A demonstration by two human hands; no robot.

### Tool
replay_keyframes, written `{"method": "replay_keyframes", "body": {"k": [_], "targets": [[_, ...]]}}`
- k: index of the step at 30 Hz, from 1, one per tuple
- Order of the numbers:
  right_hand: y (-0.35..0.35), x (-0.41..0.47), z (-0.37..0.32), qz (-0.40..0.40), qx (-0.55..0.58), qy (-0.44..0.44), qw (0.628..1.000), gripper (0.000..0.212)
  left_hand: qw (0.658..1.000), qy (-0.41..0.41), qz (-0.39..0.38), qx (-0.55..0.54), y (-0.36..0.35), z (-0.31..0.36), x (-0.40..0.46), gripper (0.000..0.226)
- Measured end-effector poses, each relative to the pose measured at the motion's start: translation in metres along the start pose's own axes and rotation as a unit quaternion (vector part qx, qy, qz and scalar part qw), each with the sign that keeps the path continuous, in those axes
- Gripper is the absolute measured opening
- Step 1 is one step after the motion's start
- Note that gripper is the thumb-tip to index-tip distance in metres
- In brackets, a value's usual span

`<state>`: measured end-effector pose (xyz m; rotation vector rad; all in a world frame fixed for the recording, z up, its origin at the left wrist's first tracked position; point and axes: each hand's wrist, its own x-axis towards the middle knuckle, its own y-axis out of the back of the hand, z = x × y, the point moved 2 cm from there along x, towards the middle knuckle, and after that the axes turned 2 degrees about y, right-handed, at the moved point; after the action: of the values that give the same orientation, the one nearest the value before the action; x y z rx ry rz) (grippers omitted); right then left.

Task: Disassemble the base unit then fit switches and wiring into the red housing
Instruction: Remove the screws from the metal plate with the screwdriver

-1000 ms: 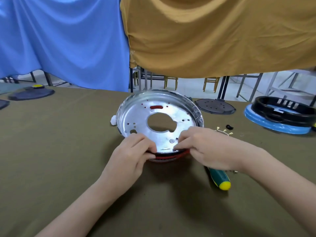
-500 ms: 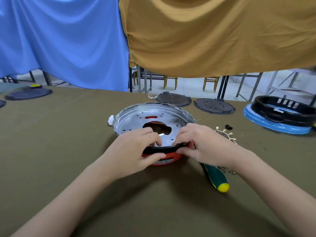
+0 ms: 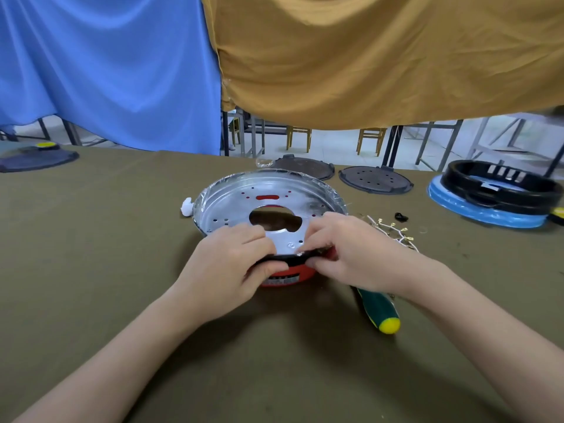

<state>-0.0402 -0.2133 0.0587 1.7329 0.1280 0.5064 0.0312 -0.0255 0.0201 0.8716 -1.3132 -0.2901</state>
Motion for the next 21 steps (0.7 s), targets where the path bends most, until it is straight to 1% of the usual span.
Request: {"method": "replay_keyframes", "body": {"k": [2,4,5,7,8,9,11,12,13,14,15,16,17,18,19,20,21], "targets": [[0.001,0.004,0.001,-0.014,-0.001,-0.011,1.000,0.011,1.000,0.011,-0.003,-0.020,-0.001,-0.001,0.001,0.032],[0.004,0.008,0.002,-0.031,0.008,-0.017,0.999,0.010,0.999,0.022,0.001,-0.029,-0.002,-0.002,0.001,0.032],[0.005,0.010,0.003,-0.039,0.009,-0.016,0.999,0.009,0.999,0.033,0.012,-0.033,-0.001,-0.002,0.001,0.032],[0.010,0.015,0.005,-0.044,0.021,-0.022,0.999,0.006,0.995,0.066,0.062,-0.033,0.002,-0.003,0.000,0.033],[0.013,0.018,0.005,-0.043,0.039,-0.029,0.998,0.003,0.992,0.089,0.092,-0.022,0.004,-0.003,-0.002,0.038],[0.017,0.021,0.005,-0.042,0.061,-0.036,0.997,0.006,0.987,0.108,0.116,-0.006,0.007,-0.002,-0.004,0.048],[0.025,0.026,0.006,-0.035,0.102,-0.046,0.993,0.022,0.982,0.131,0.137,0.025,0.011,0.001,-0.009,0.068],[0.029,0.027,0.007,-0.028,0.117,-0.051,0.991,0.028,0.976,0.159,0.144,0.026,0.012,0.002,-0.010,0.079],[0.032,0.028,0.007,-0.015,0.127,-0.055,0.990,0.028,0.965,0.212,0.154,0.004,0.013,0.002,-0.011,0.092],[0.035,0.029,0.008,0.003,0.134,-0.058,0.989,0.025,0.942,0.288,0.166,-0.045,0.013,0.001,-0.012,0.106],[0.037,0.029,0.010,0.023,0.142,-0.058,0.988,0.019,0.903,0.377,0.173,-0.113,0.011,0.000,-0.013,0.120],[0.038,0.029,0.010,0.041,0.152,-0.059,0.986,0.015,0.848,0.465,0.168,-0.190,0.008,0.000,-0.014,0.130],[0.037,0.029,0.010,0.052,0.161,-0.061,0.984,0.014,0.788,0.535,0.149,-0.265,0.004,0.001,-0.016,0.136],[0.036,0.029,0.009,0.057,0.166,-0.063,0.982,0.014,0.733,0.574,0.122,-0.343,0.000,0.002,-0.018,0.135],[0.035,0.030,0.007,0.061,0.167,-0.065,0.982,0.015,0.684,0.583,0.098,-0.427,-0.006,0.003,-0.018,0.125],[0.034,0.031,0.006,0.064,0.167,-0.066,0.982,0.016,0.644,0.569,0.079,-0.506,-0.013,0.004,-0.018,0.105],[0.034,0.032,0.004,0.067,0.172,-0.068,0.980,0.015,0.617,0.538,0.066,-0.570,-0.017,0.007,-0.016,0.080]]}}
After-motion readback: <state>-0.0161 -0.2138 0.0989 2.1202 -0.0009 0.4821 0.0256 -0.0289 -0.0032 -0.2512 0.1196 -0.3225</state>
